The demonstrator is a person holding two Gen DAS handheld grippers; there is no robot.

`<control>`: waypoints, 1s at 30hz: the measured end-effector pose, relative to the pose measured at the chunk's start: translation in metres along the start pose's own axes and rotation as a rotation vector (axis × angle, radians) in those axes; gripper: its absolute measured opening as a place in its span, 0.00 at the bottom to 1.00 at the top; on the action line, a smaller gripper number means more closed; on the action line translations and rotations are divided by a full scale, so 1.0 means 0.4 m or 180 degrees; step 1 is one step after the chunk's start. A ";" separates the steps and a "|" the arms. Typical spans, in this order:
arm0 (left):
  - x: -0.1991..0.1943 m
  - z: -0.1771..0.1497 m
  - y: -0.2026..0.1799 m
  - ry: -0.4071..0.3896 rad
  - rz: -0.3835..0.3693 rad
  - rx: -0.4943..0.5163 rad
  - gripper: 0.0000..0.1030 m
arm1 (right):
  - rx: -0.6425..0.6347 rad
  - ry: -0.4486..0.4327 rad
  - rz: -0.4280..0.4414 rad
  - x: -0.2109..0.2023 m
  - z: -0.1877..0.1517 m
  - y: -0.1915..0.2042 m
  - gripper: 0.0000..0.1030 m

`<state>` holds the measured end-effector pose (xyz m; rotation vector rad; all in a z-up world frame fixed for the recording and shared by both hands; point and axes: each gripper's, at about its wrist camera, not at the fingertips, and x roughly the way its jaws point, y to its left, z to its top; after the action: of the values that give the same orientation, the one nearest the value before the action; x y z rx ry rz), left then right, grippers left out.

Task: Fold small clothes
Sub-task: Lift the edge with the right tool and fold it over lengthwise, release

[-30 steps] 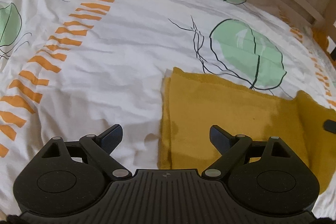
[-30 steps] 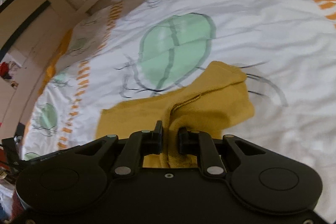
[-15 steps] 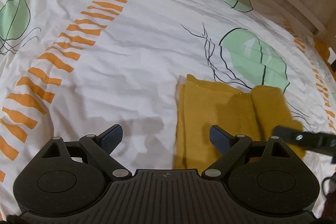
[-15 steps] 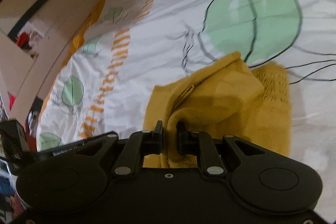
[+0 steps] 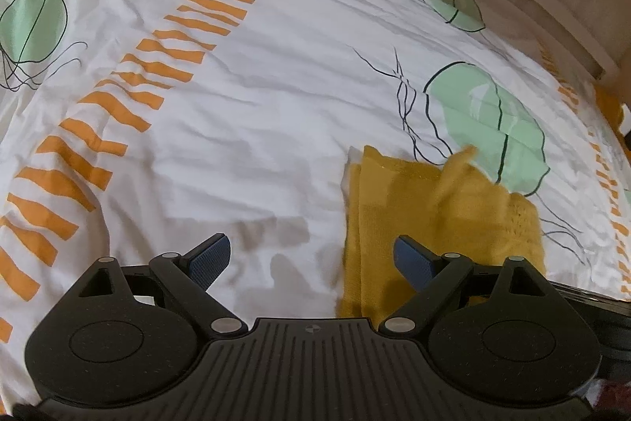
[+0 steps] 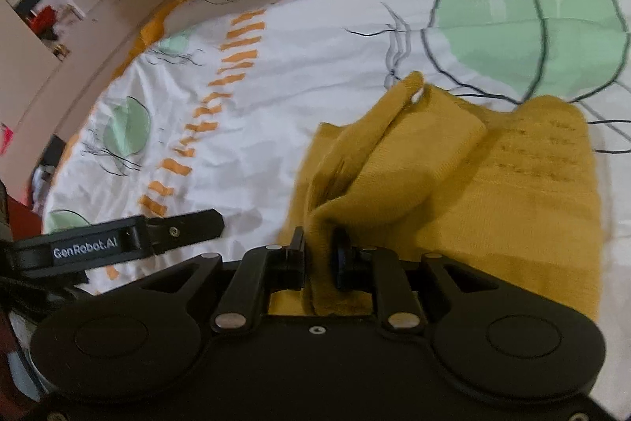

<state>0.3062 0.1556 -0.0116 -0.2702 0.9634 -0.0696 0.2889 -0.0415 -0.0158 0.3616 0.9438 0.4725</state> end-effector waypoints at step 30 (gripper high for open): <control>0.009 -0.087 -0.083 0.0258 -0.0551 0.0198 0.80 | -0.0102 -0.0650 -0.0384 -0.221 -0.141 -0.137 0.47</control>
<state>0.2816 0.1159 -0.0247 -0.2948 1.0149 -0.2701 0.2102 -0.1297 -0.0129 0.3154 0.7541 0.3331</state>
